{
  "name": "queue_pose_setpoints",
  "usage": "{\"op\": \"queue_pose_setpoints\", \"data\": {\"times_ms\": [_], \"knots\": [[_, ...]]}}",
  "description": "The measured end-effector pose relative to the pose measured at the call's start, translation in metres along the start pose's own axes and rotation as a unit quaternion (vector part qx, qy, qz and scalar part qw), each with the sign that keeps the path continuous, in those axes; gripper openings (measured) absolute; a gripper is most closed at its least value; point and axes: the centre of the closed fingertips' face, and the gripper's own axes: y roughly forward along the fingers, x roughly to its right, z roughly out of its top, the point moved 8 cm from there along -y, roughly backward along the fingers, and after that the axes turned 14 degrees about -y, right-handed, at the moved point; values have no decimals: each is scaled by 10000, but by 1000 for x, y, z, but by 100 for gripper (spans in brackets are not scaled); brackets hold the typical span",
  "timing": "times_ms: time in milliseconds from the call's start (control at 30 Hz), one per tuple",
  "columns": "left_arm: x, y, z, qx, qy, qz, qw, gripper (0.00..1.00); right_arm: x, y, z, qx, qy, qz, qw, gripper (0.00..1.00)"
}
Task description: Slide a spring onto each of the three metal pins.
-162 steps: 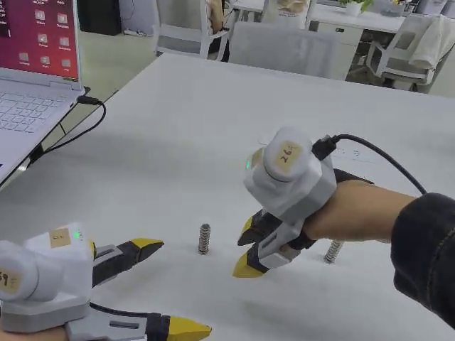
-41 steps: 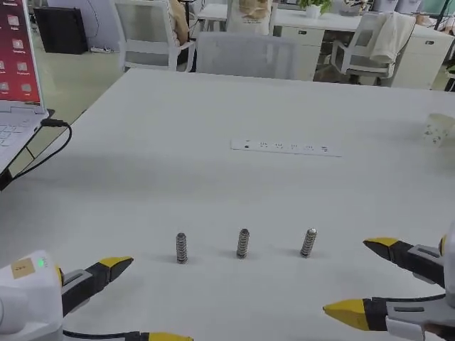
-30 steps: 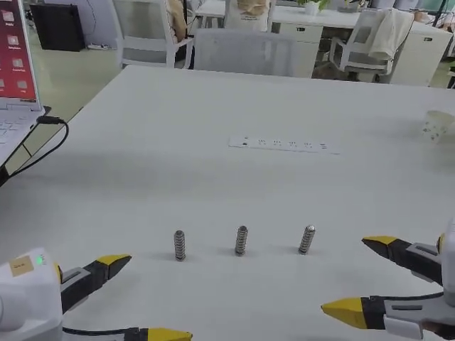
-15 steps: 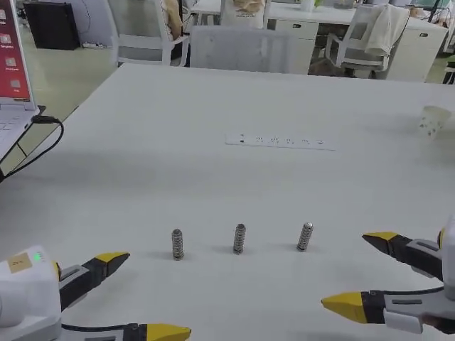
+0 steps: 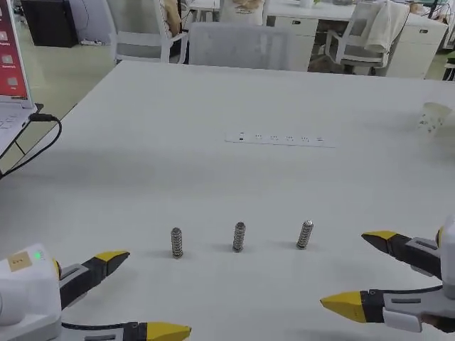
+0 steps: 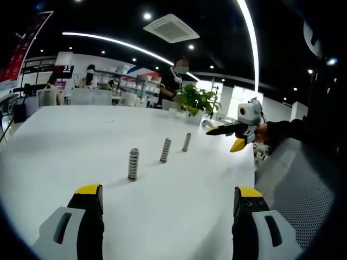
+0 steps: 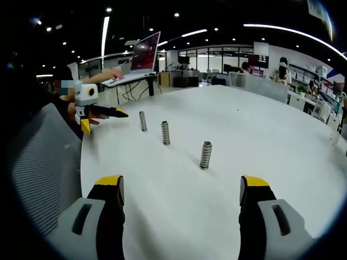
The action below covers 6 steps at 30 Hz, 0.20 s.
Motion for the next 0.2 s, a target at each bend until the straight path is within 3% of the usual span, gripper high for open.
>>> {"op": "queue_pose_setpoints", "data": {"times_ms": [200], "knots": [[-1, 0, 0, -22, 0, 13, 10000, 98, 0, 0, 0, -2, 18, 7, 10000, 89]]}}
